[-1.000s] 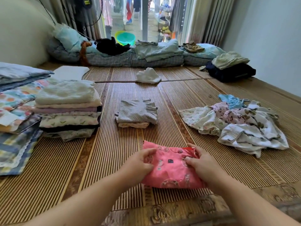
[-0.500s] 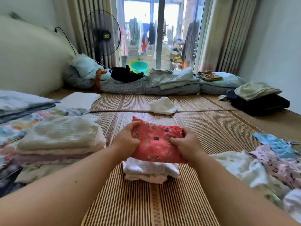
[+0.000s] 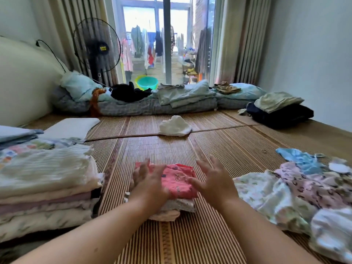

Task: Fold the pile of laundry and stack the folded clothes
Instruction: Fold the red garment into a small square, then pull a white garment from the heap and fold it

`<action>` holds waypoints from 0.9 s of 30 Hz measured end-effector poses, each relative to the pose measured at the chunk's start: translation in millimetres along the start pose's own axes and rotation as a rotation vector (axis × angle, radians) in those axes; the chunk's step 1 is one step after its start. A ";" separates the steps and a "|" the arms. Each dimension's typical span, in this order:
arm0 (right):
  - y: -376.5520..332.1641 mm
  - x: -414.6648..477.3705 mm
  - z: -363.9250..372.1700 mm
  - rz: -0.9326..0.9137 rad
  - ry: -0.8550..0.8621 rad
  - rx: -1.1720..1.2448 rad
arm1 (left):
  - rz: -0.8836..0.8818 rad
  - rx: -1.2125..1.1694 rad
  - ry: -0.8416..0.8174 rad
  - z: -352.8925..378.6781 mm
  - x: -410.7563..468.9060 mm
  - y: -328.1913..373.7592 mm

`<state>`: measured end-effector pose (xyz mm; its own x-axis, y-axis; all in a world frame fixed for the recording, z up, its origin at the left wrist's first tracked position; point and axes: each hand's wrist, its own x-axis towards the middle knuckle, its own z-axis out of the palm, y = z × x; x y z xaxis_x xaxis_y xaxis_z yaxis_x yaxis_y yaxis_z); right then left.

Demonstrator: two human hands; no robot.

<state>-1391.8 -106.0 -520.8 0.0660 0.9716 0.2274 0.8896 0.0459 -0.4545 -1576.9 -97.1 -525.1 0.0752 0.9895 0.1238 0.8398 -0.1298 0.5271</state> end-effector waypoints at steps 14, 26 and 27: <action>191.8 -141.5 -150.0 0.364 0.133 -0.144 | 0.566 0.302 -0.341 112.3 -85.8 244.4; 288.9 -159.1 -154.8 0.433 0.004 0.123 | 0.454 0.287 -0.395 197.9 -71.6 301.6; 287.1 -157.8 -154.6 0.423 0.009 0.119 | 0.471 0.260 -0.451 191.3 -70.6 301.2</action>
<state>-1077.0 -282.0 -554.0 0.4176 0.9086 0.0068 0.7249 -0.3286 -0.6054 -1226.4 -193.8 -535.8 0.6314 0.7689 -0.1009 0.7600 -0.5876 0.2779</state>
